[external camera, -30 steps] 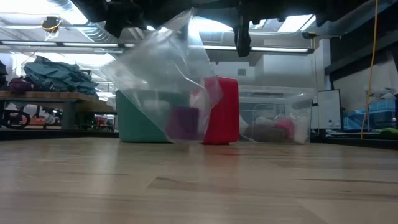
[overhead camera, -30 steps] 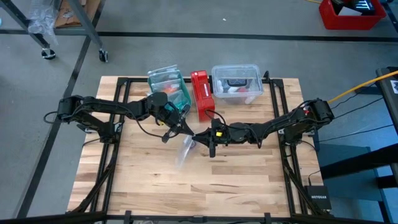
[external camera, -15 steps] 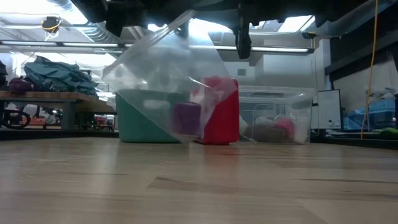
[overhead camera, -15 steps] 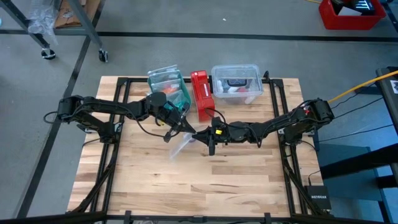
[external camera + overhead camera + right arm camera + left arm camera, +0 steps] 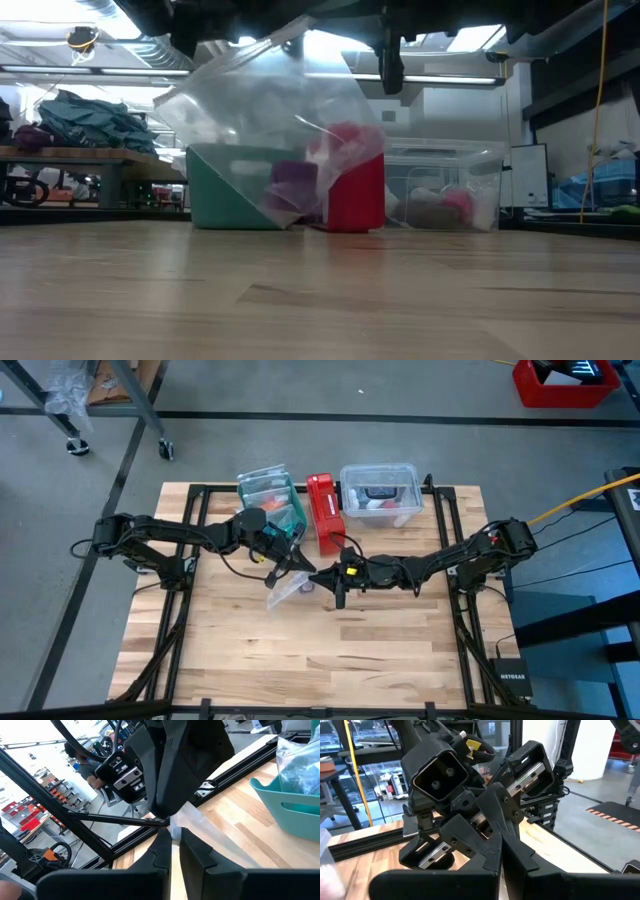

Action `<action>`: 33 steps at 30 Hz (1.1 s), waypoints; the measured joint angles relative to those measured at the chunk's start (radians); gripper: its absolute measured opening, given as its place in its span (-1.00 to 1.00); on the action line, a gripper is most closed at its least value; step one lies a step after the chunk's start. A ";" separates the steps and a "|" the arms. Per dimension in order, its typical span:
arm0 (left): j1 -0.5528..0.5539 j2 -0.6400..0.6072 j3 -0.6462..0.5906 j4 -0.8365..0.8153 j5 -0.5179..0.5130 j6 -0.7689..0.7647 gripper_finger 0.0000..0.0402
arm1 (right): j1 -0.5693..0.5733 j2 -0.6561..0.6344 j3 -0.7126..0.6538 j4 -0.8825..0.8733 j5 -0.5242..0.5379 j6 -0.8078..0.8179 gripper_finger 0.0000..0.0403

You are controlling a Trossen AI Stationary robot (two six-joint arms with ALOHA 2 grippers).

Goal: Roll bandage
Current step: Close the transparent zip bag

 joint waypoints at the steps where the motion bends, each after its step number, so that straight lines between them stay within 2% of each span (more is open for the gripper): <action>1: 0.000 0.000 0.000 0.001 0.000 -0.007 -1.00 | 0.000 0.000 0.000 -0.001 -0.001 0.000 -0.88; 7: 0.001 -0.003 0.004 0.022 -0.001 -0.138 -0.93 | 0.001 0.004 -0.003 -0.028 -0.043 0.000 -0.89; 13: -0.008 -0.003 0.004 0.009 0.059 -0.222 -0.64 | 0.001 0.005 -0.003 -0.042 -0.064 0.000 -0.89; 17: -0.034 -0.002 0.004 -0.023 0.077 -0.215 -0.42 | 0.000 0.005 -0.003 -0.026 -0.078 -0.008 -0.89; 21: -0.059 -0.002 0.003 -0.056 0.078 -0.124 -0.29 | 0.000 0.004 -0.003 -0.026 -0.087 -0.025 -0.89; 25: -0.073 -0.002 0.003 -0.056 0.049 -0.041 -0.25 | 0.000 0.004 -0.003 -0.022 -0.087 -0.026 -0.89; 33: -0.074 0.001 0.002 -0.055 0.006 -0.032 -0.30 | 0.000 0.002 0.002 0.036 -0.121 -0.027 -0.89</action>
